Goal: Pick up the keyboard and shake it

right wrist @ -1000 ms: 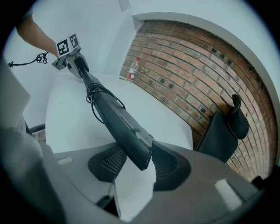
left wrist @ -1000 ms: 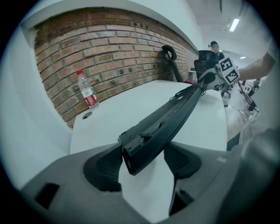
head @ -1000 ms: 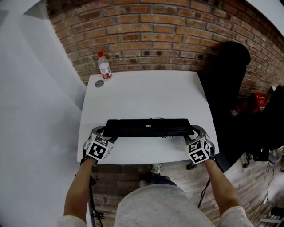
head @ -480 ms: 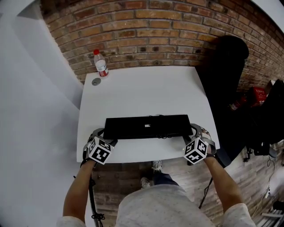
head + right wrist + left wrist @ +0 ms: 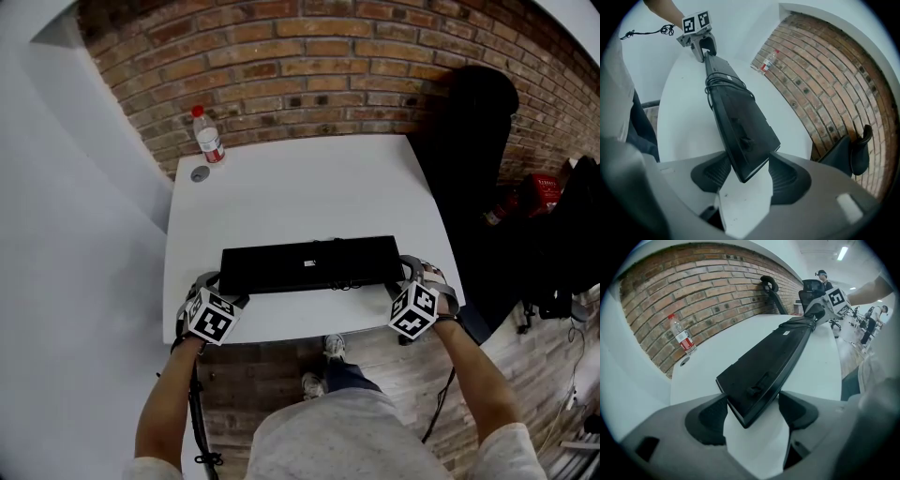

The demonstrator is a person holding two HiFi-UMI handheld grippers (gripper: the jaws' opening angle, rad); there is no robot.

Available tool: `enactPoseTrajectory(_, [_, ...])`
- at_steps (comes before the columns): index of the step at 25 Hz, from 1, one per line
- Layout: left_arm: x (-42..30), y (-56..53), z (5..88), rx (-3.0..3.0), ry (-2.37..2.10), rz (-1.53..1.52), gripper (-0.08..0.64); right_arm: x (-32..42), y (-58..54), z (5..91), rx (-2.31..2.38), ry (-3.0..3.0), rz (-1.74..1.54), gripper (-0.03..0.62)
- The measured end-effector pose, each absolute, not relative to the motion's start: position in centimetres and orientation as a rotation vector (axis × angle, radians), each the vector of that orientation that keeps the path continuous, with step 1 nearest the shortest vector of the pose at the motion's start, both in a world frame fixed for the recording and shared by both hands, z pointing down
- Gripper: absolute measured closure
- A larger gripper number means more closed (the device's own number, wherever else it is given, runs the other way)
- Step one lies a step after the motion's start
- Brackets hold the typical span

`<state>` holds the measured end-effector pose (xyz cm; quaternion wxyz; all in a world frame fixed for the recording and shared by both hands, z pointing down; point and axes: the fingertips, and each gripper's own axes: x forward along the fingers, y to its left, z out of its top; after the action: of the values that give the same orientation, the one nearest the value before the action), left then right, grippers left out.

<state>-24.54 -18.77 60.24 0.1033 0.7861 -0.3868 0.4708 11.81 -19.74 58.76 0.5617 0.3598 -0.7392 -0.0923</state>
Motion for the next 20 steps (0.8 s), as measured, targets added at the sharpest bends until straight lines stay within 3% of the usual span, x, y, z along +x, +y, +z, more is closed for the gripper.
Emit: enactPoseTrajectory(20, [-24.3, -17.2, 59.9, 2.316, -1.067, 1.362, 0.219, 12.1, -17.9, 58.4, 0.743, -1.722, -0.212, 0.313])
